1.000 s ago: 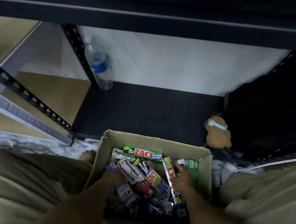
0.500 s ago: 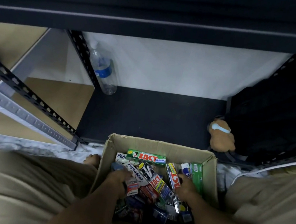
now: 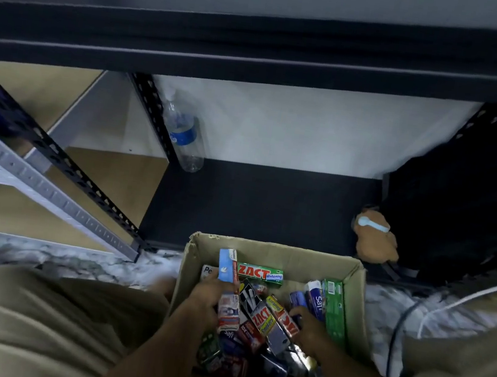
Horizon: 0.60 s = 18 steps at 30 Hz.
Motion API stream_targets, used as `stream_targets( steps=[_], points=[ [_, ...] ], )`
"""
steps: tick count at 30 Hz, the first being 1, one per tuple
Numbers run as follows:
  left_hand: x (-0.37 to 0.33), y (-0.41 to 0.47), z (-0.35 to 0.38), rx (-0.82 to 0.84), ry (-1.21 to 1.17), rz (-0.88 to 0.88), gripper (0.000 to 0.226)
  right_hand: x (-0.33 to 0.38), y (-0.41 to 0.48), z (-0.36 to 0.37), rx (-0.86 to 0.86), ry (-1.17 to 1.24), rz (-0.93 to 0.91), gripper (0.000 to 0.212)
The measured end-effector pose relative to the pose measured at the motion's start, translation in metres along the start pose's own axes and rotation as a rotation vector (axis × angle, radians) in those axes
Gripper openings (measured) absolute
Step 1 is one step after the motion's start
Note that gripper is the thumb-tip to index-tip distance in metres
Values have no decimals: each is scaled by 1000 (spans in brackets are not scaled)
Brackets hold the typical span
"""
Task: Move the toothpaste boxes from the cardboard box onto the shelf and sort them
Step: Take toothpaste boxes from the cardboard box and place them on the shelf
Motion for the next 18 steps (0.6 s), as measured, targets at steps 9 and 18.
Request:
stream_targets(
  steps=[9,18],
  points=[
    [-9,-15,1,-34,326,218,69,-6,-1,-19,138,47,4,29],
    [-16,-26,13,53,429,430,67,-2,-3,-20,101,99,-23,50]
  ],
)
Point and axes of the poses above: each hand's wrist, its own y-axis towards the middle knuckle, its own z-axis out of the palm, x = y × z, the point moved 1 cm from there along y, towards the middle knuckle, and after that the axes turned 15 degrees about y, right-handed, at the moved point
